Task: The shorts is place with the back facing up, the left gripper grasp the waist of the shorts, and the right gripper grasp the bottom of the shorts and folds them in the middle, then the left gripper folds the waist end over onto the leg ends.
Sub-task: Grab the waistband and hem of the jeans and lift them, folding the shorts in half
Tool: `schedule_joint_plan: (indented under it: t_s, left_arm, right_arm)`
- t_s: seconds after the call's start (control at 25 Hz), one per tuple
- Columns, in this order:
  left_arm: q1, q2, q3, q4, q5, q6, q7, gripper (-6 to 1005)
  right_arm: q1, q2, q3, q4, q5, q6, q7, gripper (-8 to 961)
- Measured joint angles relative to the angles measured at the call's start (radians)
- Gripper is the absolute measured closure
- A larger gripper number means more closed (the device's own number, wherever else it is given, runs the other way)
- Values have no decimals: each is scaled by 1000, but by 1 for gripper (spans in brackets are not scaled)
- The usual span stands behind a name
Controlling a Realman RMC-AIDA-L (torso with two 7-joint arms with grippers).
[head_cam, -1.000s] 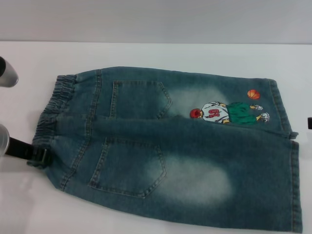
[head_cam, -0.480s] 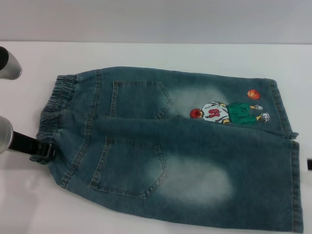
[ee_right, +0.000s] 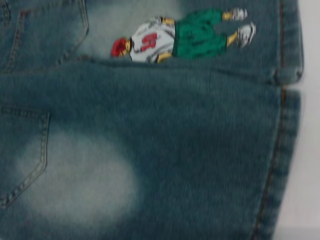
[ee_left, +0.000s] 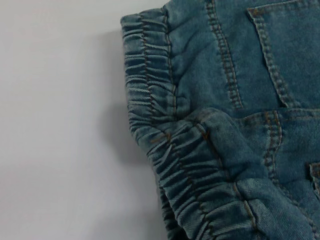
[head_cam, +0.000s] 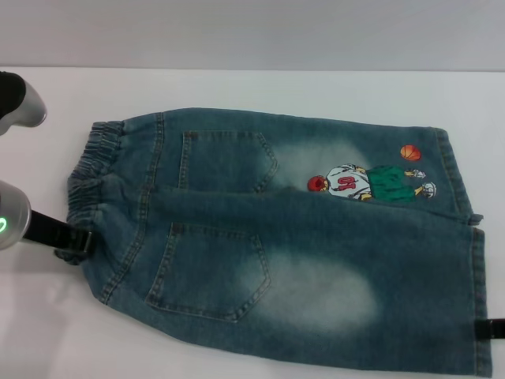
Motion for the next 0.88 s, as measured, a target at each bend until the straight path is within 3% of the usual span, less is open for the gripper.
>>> schedule_joint_plan:
  t_s: [0.64, 0.88]
  left_arm:
    - [-31, 3, -3, 13, 0, 0, 0, 842]
    - [-32, 3, -3, 16, 0, 3, 2, 843]
  right_arm:
    - [3, -1, -12, -35, -4, 19, 39, 345]
    - [9, 0, -42, -66, -4, 1, 40, 345]
